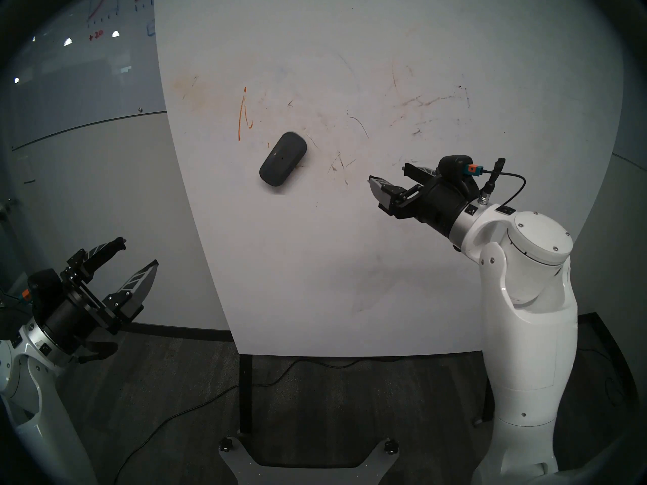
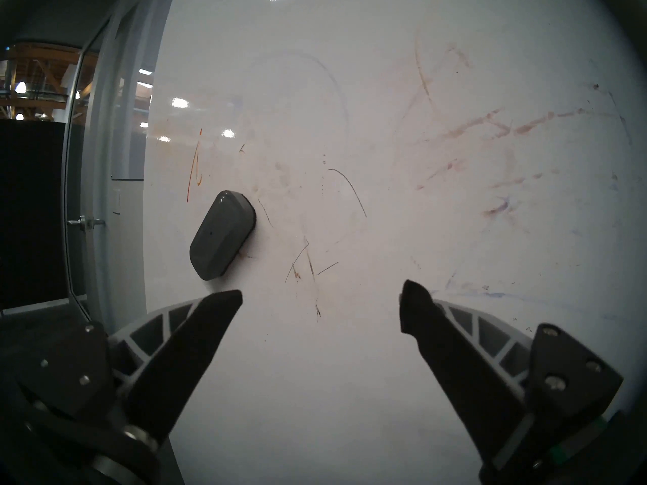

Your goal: Erase all marks on the whiteboard with the eraser

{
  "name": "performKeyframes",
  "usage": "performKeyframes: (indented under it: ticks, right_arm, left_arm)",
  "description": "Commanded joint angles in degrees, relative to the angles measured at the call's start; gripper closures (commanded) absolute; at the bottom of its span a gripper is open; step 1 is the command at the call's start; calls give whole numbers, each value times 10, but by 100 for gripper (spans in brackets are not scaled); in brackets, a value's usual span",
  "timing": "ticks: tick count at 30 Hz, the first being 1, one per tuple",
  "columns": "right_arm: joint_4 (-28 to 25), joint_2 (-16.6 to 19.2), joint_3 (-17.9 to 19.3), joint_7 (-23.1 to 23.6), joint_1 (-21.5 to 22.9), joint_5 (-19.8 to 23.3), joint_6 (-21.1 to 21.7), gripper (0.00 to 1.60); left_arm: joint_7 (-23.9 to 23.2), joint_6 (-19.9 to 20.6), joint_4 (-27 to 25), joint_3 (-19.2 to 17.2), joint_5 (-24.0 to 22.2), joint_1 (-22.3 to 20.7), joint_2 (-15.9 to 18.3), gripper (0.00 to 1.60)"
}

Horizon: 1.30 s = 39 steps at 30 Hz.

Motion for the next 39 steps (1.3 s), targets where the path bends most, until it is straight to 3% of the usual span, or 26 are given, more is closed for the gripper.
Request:
performKeyframes:
  ticks: [1,25,39]
  right_arm:
    - [-7,-2,0,0,3,-4,-24,0]
    - [-5,-13,5,14,1,-13,-39,0]
    - [-5,-16,6,17,1,-16,-41,0]
  left_arm:
    - [1,1,-10,1,-5,1,1,0]
    - [1,1,-10,1,-5,1,1,0]
    - [30,19,-10,45,57,-36,28,0]
